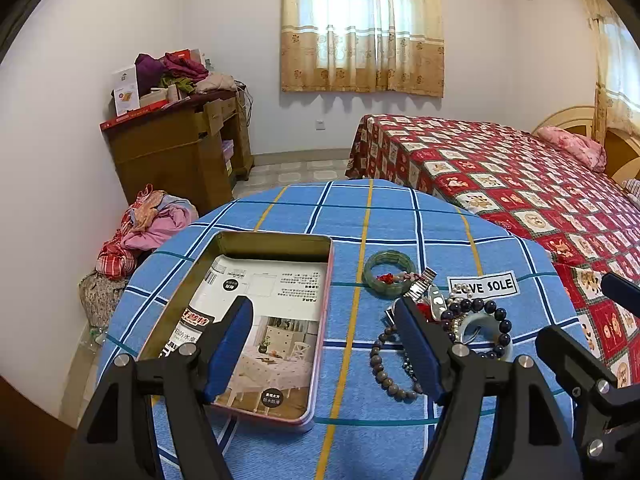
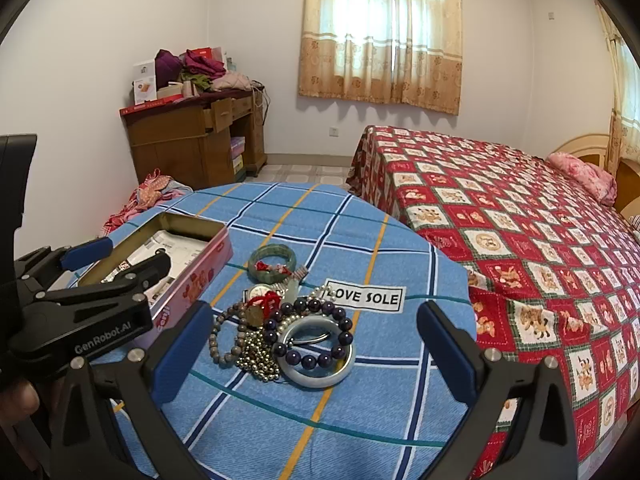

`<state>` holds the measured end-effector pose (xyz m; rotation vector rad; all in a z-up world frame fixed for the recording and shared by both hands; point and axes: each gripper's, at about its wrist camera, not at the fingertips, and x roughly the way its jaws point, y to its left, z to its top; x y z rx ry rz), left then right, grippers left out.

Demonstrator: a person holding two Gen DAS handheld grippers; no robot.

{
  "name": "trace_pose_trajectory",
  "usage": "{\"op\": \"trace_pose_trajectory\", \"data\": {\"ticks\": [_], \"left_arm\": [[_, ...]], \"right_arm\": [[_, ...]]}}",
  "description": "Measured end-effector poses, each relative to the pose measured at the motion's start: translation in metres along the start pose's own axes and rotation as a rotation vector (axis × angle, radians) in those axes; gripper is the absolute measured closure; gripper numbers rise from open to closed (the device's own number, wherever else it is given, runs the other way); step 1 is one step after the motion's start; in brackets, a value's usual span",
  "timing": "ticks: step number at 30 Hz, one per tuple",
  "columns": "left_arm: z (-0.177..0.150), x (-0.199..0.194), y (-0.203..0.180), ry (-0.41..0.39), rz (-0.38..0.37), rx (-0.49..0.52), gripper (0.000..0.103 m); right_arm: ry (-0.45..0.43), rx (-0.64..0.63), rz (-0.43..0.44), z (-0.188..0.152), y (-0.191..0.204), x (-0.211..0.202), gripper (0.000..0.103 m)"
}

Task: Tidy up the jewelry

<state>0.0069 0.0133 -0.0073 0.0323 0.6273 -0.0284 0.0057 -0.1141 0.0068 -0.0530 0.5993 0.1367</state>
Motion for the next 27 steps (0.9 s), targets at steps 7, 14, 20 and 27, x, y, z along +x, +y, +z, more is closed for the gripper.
{"op": "trace_pose_trajectory", "data": {"ticks": [7, 14, 20, 27], "left_arm": [[-0.001, 0.0, 0.0012, 0.0, 0.0, -0.001, 0.03], [-0.0027, 0.001, 0.0032, 0.002, 0.001, -0.001, 0.03], [-0.0024, 0.0011, 0.0028, 0.003, 0.001, -0.001, 0.03], [-0.0033, 0.0012, 0.0016, 0.004, 0.003, -0.003, 0.03]], "right_arm": [[0.001, 0.0, 0.0, 0.0, 0.0, 0.0, 0.0], [0.002, -0.001, -0.001, -0.0001, 0.0002, 0.0001, 0.0], [0.001, -0.002, -0.002, -0.0002, 0.0003, 0.0007, 0.0], [0.002, -0.002, -0.001, -0.0007, 0.0003, 0.0004, 0.0]]}}
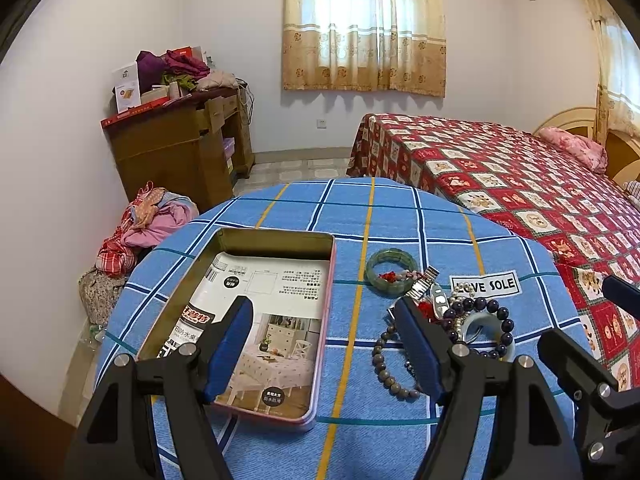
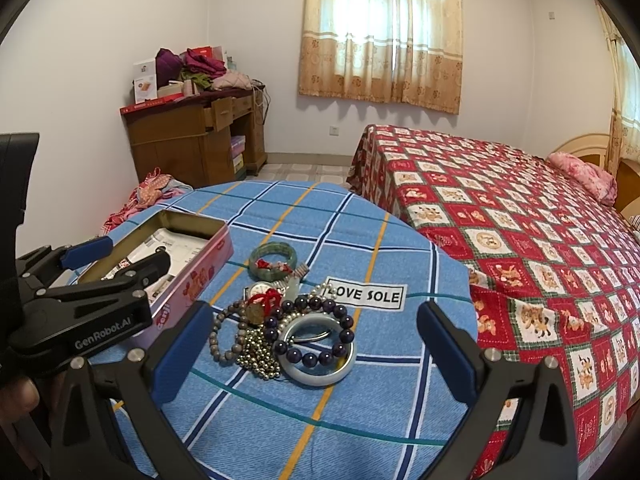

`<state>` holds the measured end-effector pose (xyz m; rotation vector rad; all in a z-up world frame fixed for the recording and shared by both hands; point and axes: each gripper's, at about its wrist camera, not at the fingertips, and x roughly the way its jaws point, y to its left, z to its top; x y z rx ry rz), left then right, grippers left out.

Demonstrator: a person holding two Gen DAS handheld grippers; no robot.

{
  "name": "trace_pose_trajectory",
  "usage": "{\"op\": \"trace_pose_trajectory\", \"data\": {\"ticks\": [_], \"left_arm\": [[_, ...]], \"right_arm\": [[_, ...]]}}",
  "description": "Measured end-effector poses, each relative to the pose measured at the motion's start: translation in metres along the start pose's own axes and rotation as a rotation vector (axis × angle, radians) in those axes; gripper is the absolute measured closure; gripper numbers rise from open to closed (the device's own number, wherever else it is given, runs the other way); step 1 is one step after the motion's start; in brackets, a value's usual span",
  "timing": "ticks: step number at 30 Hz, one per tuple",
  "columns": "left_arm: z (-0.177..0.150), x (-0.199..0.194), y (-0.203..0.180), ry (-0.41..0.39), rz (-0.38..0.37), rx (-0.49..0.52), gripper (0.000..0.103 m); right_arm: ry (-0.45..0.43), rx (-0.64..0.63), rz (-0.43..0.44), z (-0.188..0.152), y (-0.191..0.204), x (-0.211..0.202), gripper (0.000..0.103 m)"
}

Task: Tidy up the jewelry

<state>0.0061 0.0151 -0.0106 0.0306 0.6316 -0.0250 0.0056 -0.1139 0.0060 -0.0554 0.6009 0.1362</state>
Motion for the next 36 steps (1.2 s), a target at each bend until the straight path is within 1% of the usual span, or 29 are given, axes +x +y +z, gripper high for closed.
{"op": "trace_pose_trajectory", "data": {"ticks": [9, 13, 16, 18, 20, 21, 22, 23, 26, 29, 32, 36], "left_arm": [[-0.002, 0.002, 0.0, 0.006, 0.002, -0.001, 0.03], [-0.003, 0.008, -0.003, 0.02, 0.013, -0.003, 0.03], [-0.004, 0.015, -0.008, 0.031, 0.014, 0.002, 0.03], [-0.004, 0.02, -0.013, 0.032, 0.011, 0.013, 0.03], [-0.005, 0.028, -0.02, 0.047, 0.006, 0.026, 0.03], [-0.005, 0.032, -0.023, 0.054, -0.007, 0.03, 0.03], [-0.004, 0.035, -0.026, 0.058, -0.017, 0.034, 0.03], [-0.004, 0.04, -0.031, 0.067, -0.019, 0.041, 0.03], [-0.005, 0.051, -0.04, 0.09, -0.046, 0.053, 0.03], [-0.007, 0.059, -0.046, 0.108, -0.056, 0.059, 0.03], [-0.008, 0.065, -0.048, 0.116, -0.055, 0.062, 0.03], [-0.009, 0.069, -0.047, 0.124, -0.051, 0.066, 0.03]], "right_arm": [[0.004, -0.001, 0.001, -0.003, 0.001, 0.003, 0.0], [0.007, 0.0, -0.001, -0.005, 0.0, 0.005, 0.0], [0.02, 0.014, -0.01, -0.009, -0.007, 0.01, 0.001], [0.034, 0.028, -0.026, -0.01, -0.015, 0.017, 0.006], [0.054, 0.039, -0.044, -0.011, -0.025, 0.028, 0.016], [0.068, 0.041, -0.051, -0.011, -0.03, 0.033, 0.019], [0.084, 0.046, -0.056, -0.012, -0.034, 0.039, 0.024], [0.096, 0.054, -0.055, -0.012, -0.038, 0.043, 0.029], [0.13, 0.06, -0.052, -0.013, -0.045, 0.058, 0.037], [0.168, 0.064, -0.029, -0.013, -0.048, 0.069, 0.042], [0.195, 0.052, -0.004, -0.014, -0.044, 0.077, 0.043], [0.227, 0.044, 0.032, -0.014, -0.041, 0.09, 0.046]]}}
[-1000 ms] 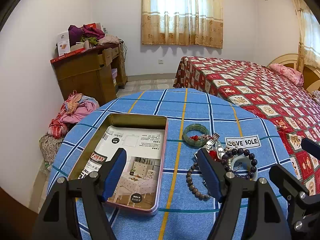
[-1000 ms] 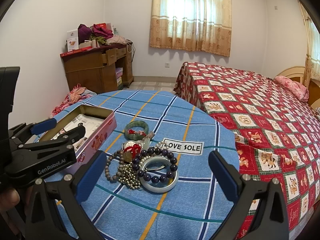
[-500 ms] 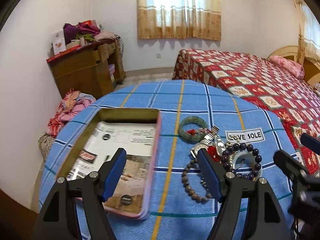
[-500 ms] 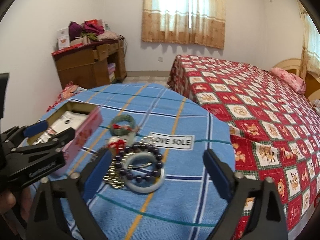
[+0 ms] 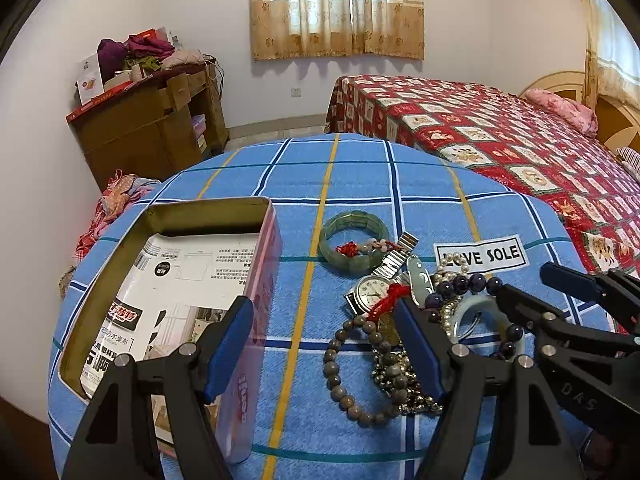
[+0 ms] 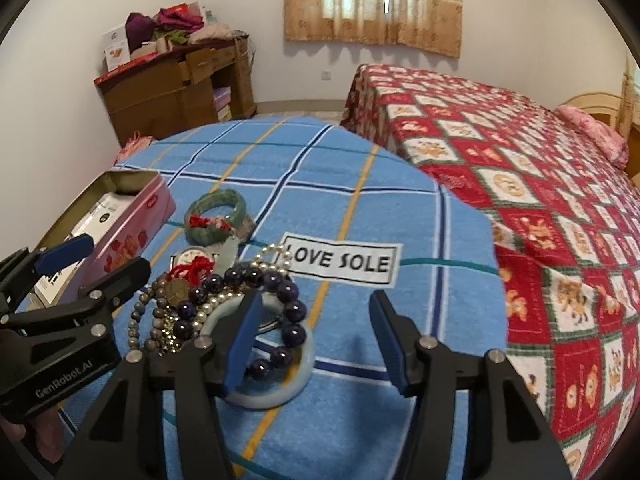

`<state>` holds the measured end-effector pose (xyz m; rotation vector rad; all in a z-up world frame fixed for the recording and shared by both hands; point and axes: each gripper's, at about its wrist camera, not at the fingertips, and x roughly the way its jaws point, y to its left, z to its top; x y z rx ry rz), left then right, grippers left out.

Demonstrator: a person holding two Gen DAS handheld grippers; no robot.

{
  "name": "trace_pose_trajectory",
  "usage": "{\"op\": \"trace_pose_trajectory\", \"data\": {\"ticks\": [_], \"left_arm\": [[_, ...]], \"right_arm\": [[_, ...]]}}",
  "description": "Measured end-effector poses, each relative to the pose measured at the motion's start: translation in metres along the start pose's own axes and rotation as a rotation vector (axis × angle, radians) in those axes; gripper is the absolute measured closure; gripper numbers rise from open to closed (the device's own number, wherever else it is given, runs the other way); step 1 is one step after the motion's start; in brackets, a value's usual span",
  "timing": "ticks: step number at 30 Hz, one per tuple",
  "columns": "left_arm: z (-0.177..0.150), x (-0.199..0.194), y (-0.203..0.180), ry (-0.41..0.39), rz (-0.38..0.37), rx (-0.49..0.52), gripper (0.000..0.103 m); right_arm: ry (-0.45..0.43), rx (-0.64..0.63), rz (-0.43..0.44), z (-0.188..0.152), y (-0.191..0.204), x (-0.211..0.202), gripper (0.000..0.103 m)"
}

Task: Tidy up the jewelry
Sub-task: 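Grasp the dark blue bead bracelet with the right tool while the left tool grasps the red string charm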

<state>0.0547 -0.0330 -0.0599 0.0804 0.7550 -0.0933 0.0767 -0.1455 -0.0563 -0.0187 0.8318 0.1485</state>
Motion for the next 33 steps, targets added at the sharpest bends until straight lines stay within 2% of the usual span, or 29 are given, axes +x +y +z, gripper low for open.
{"op": "trace_pose_trajectory", "data": {"ticks": [3, 5, 10, 15, 20, 23, 33], "left_arm": [[0.001, 0.003, 0.002, 0.004, 0.004, -0.001, 0.032], [0.001, 0.004, 0.005, 0.01, 0.003, -0.007, 0.035], [0.007, 0.003, 0.01, 0.014, 0.003, -0.014, 0.04], [0.013, 0.002, 0.01, 0.012, 0.006, -0.022, 0.04], [0.004, 0.006, 0.008, 0.037, 0.006, -0.016, 0.041], [0.0, 0.006, 0.003, 0.043, -0.002, -0.005, 0.045], [-0.002, -0.002, -0.022, 0.013, -0.054, 0.032, 0.049]], "right_arm": [[0.043, 0.009, 0.038, -0.001, -0.002, 0.012, 0.056], [0.053, 0.016, 0.076, -0.003, -0.002, 0.015, 0.076], [0.02, 0.026, 0.122, -0.005, -0.005, 0.007, 0.087], [-0.036, 0.04, 0.138, 0.0, -0.007, -0.006, 0.087], [-0.095, 0.058, 0.133, 0.006, -0.013, -0.021, 0.087], [-0.123, 0.079, 0.122, 0.007, -0.02, -0.029, 0.087], [-0.133, 0.093, 0.092, 0.003, -0.03, -0.034, 0.087]]}}
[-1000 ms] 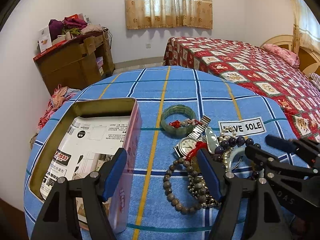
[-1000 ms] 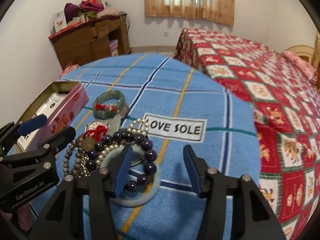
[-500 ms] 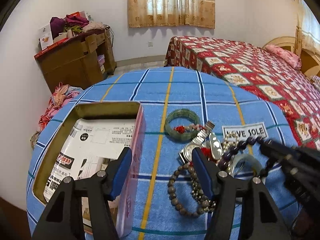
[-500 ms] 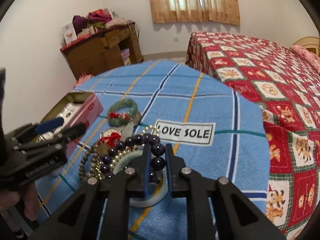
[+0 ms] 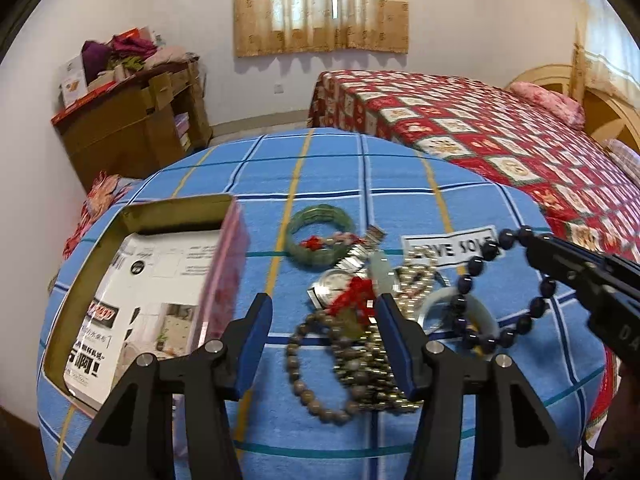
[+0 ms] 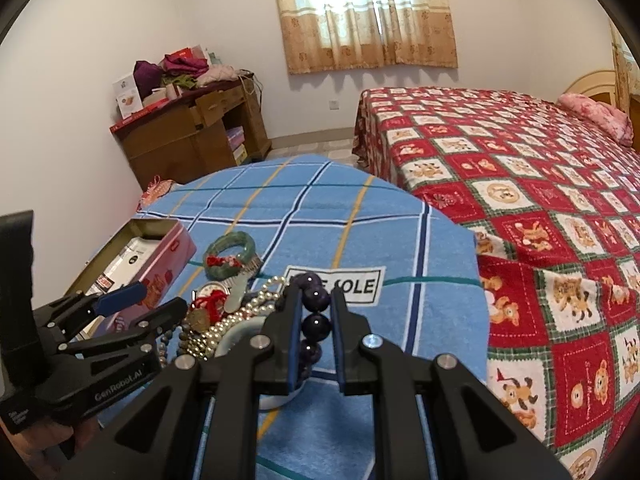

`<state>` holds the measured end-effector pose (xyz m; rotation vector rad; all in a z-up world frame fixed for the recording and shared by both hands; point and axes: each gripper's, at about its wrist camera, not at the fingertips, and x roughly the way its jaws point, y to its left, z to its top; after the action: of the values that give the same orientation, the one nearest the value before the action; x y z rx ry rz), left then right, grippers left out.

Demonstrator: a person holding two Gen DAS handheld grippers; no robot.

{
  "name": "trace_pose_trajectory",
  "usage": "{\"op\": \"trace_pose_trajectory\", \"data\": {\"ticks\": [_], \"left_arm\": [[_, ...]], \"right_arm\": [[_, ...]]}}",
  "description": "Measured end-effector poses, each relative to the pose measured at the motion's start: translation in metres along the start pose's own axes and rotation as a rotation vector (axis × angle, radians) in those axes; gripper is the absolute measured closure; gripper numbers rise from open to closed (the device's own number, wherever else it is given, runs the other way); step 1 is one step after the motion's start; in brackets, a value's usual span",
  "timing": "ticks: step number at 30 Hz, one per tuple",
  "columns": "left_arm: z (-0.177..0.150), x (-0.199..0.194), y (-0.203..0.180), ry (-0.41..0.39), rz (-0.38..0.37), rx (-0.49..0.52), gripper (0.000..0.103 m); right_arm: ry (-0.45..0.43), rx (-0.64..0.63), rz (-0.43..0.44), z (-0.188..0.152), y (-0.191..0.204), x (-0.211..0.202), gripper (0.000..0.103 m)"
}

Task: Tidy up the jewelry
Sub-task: 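Grasp the dark blue bead bracelet with the right tool while the left tool grasps the red string charm, then carry both items into the pink tin and open both tools to release them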

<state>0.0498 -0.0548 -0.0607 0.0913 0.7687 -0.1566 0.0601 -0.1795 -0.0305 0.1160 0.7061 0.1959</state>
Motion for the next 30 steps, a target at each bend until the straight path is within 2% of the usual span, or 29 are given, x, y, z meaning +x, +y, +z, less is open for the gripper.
{"op": "trace_pose_trajectory", "data": {"ticks": [4, 7, 11, 17, 20, 22, 23, 30], "left_arm": [[-0.003, 0.01, 0.002, 0.023, 0.006, -0.006, 0.052], [-0.002, 0.02, 0.01, 0.059, -0.015, -0.043, 0.063], [0.003, 0.026, 0.014, 0.061, -0.036, -0.067, 0.064], [0.001, 0.04, 0.008, 0.104, -0.051, -0.059, 0.064], [0.003, 0.04, 0.004, 0.098, -0.066, -0.045, 0.065], [0.003, 0.039, 0.002, 0.091, -0.068, -0.03, 0.087], [0.004, 0.037, 0.003, 0.08, -0.094, -0.031, 0.101], [0.011, 0.005, 0.015, -0.015, -0.143, -0.055, 0.102]], "right_arm": [[-0.009, 0.007, 0.015, 0.0, -0.001, -0.006, 0.087], [-0.01, -0.002, 0.025, -0.001, 0.004, -0.006, 0.087], [0.001, -0.017, 0.04, -0.006, 0.011, -0.001, 0.087], [-0.001, -0.02, 0.051, -0.007, 0.011, -0.002, 0.087], [0.001, -0.022, 0.052, -0.008, 0.013, -0.001, 0.087], [0.002, -0.026, 0.055, -0.009, 0.015, -0.001, 0.087], [0.002, -0.027, 0.056, -0.009, 0.016, -0.001, 0.087], [-0.014, -0.032, 0.053, -0.006, 0.018, -0.008, 0.087]]}}
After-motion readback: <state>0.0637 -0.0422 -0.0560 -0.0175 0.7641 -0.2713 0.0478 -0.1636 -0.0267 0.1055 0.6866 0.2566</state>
